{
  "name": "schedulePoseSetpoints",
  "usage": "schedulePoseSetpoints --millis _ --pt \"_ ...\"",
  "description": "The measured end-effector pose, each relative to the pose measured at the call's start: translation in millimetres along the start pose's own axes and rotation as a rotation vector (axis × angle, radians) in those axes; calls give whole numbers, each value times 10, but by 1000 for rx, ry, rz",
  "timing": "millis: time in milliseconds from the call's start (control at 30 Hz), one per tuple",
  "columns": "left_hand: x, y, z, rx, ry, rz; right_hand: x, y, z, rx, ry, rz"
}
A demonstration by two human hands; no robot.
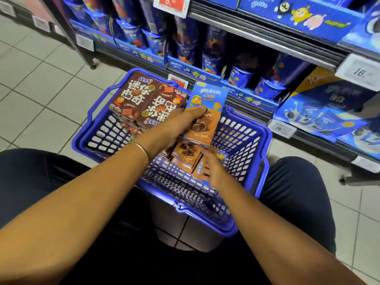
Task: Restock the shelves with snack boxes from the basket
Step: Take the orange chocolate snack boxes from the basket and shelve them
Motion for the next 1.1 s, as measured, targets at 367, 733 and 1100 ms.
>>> schedulePoseSetpoints --millis 367,733,1100 --pt "99 28 -92 11 -26 38 -85 404 -131 54 23 -41" --pt "29 -38 -75 -44 -45 123 -136 417 -317 85 64 21" --pt "-357 -250 -19 -169 163 114 206 64 95 24 -238 -239"
Point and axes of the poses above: each hand's wrist, its own z-axis away from the middle knuckle, its own y-axis out of the palm, x = y × z, the point moved 6 cm from there along -z, towards the middle knuckle, and after that the axes turned 15 degrees about -y, right-handed, at the moved point
